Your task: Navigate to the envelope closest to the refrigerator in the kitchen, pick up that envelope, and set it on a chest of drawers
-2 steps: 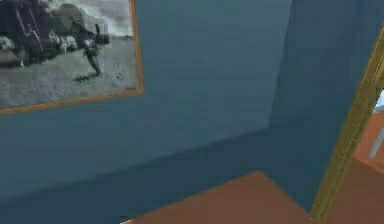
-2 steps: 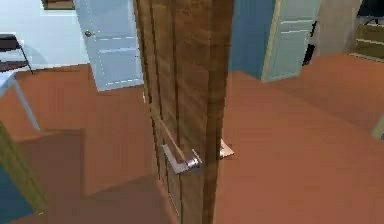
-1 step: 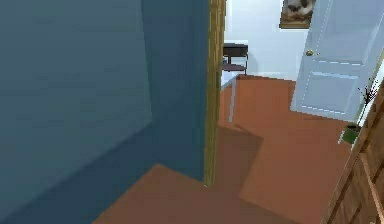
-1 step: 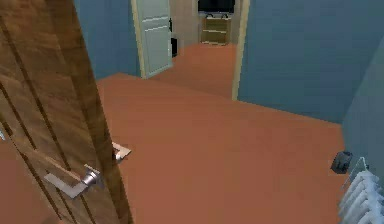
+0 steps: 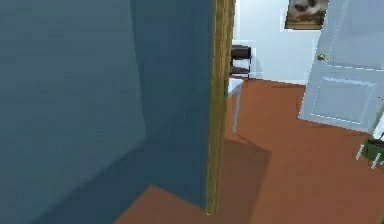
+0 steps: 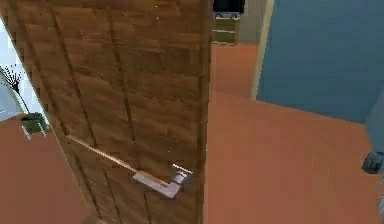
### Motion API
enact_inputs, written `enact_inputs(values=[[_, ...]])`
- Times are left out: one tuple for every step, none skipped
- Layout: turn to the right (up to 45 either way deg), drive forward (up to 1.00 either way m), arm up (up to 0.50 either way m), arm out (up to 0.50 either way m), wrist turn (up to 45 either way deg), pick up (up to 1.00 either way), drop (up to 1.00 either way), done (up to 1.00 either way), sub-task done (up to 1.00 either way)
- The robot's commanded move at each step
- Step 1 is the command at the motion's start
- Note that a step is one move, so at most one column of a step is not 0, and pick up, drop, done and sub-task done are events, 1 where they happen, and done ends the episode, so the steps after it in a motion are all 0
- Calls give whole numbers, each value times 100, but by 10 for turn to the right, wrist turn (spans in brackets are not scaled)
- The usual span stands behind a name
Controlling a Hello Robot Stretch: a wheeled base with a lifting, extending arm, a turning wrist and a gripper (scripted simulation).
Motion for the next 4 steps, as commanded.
enact_inputs(values=[[210, 0, 0, 0, 0, 0, 0, 0, 0], [0, 100, 0, 0, 0, 0, 0, 0, 0], [90, 0, 0, 0, 0, 0, 0, 0, 0], [0, 25, 0, 0, 0, 0, 0, 0, 0]])
